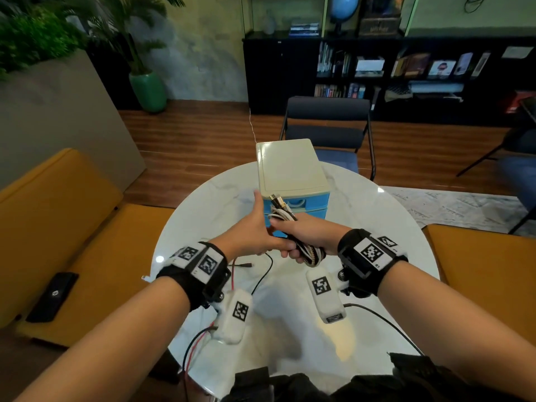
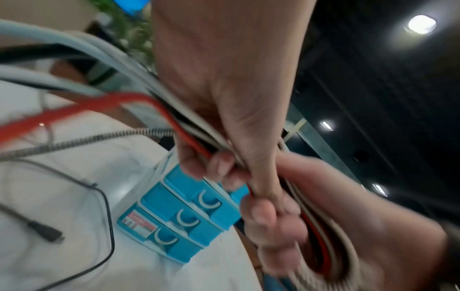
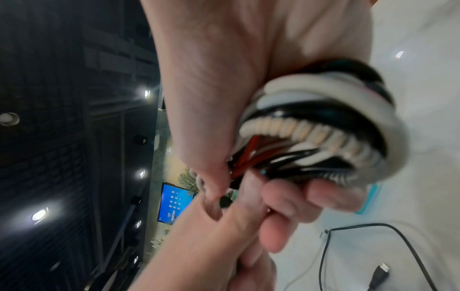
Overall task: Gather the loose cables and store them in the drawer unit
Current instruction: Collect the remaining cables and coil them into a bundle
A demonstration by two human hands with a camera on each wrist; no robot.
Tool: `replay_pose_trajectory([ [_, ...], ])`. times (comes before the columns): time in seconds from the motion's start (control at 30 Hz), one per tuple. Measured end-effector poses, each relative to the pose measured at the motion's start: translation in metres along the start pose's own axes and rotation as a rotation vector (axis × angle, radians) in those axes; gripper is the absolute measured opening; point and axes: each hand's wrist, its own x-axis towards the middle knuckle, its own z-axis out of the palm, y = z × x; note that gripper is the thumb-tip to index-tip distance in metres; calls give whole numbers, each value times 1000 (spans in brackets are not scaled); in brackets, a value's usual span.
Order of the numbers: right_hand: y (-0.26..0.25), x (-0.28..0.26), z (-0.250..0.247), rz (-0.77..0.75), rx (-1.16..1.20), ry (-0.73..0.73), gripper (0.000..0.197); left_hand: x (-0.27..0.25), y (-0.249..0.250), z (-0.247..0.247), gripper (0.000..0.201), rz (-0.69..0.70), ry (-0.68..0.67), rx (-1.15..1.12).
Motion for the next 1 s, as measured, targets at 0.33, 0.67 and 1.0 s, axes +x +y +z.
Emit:
replay_pose_trajectory([
  [0.33, 4, -6, -20, 13, -45, -29, 28, -18, -47, -50, 42, -325, -405, -421],
  [0.67, 1, -5, -11, 42, -222, -72, 26, -12, -57, -51, 55, -210, -69, -136],
  [1.0, -5, -1, -8, -74, -382, 16, 23, -3, -16, -25, 62, -270, -384, -308],
])
